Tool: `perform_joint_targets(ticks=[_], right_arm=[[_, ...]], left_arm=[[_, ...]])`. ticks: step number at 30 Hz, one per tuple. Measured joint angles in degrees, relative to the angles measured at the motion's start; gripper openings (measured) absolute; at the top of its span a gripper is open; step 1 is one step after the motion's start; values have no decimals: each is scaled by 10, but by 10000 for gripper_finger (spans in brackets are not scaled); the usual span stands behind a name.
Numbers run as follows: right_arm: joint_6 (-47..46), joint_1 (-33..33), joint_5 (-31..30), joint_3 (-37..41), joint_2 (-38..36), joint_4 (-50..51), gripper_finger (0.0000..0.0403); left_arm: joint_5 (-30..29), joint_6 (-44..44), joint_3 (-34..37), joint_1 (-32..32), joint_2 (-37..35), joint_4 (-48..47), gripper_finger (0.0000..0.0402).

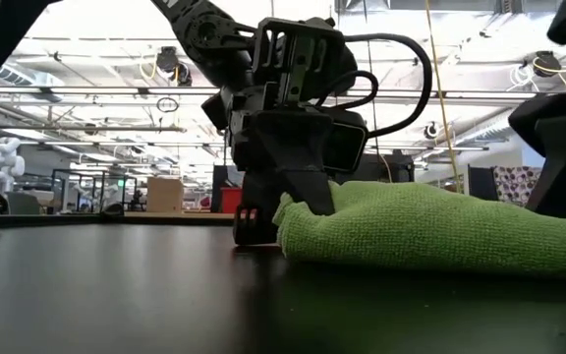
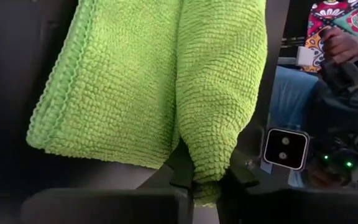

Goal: Roll towel
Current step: Roll the green microfiber towel

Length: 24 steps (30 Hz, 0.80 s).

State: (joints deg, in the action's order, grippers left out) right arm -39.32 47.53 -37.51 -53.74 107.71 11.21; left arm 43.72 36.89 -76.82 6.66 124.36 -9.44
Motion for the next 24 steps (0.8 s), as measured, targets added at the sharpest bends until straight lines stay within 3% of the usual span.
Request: perform_joint_targets(ticks=[4, 8, 15, 24], right_arm=[[-19, -9, 5, 0, 0, 2, 170], [-35, -18, 29, 0, 0, 8, 115], [-92, -21, 52, 0, -4, 19, 22], [-146, -22, 101, 0, -9, 14, 14]], left_arm=[[0, -31, 1, 1, 0, -5, 67], [-8, -69, 2, 3, -9, 0, 129], [-88, -113, 3, 1, -62, 4, 238], [-261, -294, 2, 56, -153, -20, 250]])
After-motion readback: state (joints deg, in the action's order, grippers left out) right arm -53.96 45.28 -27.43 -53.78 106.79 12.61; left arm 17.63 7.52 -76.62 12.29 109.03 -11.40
